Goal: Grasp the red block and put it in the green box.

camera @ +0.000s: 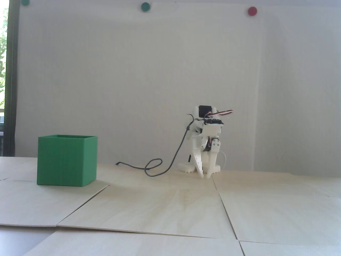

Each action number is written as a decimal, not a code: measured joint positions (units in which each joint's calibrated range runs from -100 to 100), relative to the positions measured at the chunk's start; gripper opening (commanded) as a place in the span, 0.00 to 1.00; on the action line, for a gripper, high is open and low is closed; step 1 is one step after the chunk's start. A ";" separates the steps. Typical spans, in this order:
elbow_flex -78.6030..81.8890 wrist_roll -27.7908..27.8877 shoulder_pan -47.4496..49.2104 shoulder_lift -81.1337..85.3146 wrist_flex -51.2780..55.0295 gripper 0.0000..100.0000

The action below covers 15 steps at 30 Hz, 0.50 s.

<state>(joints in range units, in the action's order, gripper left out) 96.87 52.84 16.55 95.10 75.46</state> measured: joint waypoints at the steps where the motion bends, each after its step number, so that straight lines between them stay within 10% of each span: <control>1: 0.00 0.00 -0.76 0.00 0.00 0.02; 15: 0.00 0.00 -2.29 0.00 0.00 0.02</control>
<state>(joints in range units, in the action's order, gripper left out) 96.87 52.84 14.25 95.10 75.46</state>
